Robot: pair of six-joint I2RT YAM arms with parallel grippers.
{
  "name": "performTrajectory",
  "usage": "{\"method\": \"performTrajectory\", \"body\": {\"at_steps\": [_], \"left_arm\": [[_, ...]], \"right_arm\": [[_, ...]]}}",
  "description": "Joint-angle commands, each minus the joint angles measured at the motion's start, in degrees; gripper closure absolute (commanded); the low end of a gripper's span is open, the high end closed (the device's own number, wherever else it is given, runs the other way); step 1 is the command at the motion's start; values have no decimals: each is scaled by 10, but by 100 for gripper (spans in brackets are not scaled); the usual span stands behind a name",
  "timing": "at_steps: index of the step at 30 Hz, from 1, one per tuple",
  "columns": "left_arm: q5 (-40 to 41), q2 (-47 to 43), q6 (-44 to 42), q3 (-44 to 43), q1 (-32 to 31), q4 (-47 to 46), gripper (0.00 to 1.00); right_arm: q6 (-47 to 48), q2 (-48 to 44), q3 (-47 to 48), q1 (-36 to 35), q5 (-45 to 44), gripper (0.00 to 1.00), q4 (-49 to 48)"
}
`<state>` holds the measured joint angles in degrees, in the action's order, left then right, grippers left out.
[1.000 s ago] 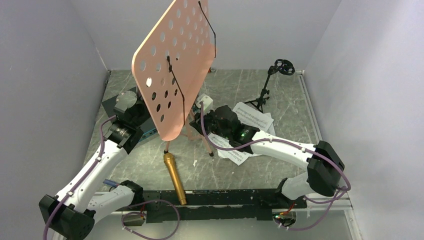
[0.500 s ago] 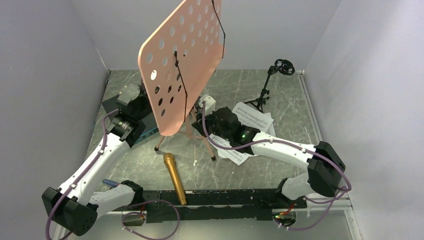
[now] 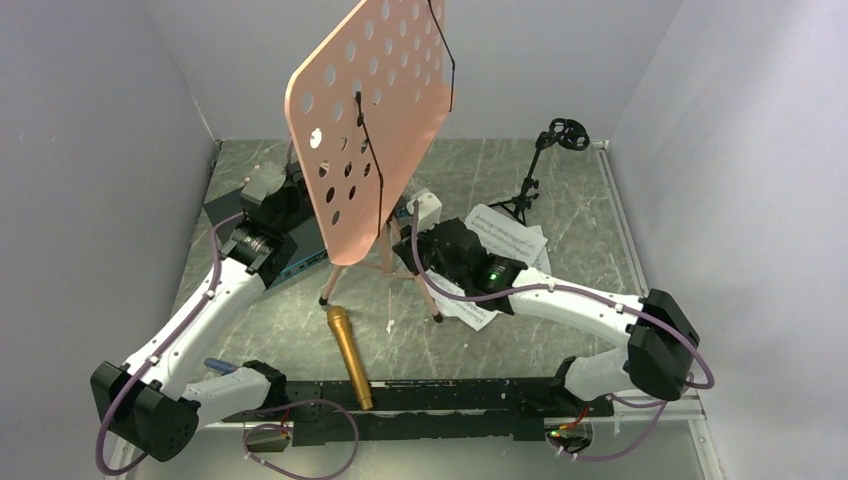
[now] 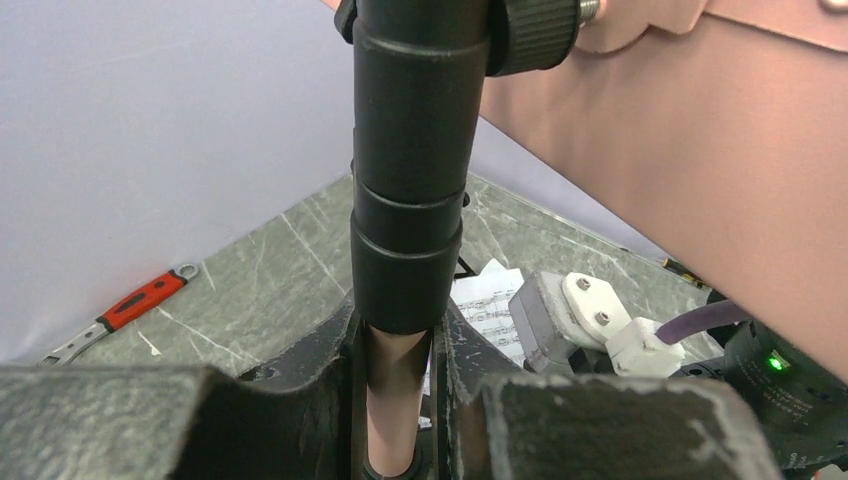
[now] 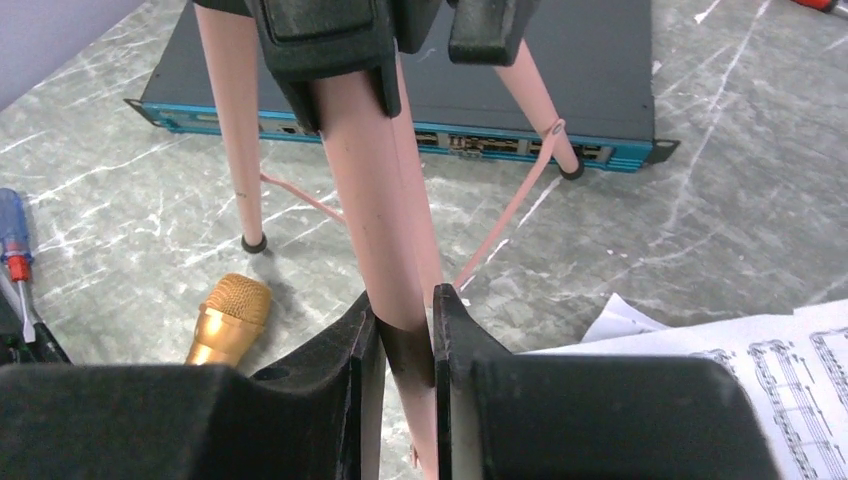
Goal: Set up the instrument practice props
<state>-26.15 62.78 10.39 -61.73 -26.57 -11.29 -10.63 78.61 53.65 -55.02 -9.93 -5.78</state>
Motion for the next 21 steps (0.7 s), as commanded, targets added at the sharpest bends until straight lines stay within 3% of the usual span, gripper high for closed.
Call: {"method": "performTrajectory", "body": {"at_steps": [1, 21], "left_arm": [[-17, -41, 79, -84, -3, -246, 97], [-86, 41, 120, -132, -3, -305, 97]], "right_arm": [[-76, -9, -40, 29, -158, 100, 147], [-134, -127, -129, 30, -210, 100, 203]]}}
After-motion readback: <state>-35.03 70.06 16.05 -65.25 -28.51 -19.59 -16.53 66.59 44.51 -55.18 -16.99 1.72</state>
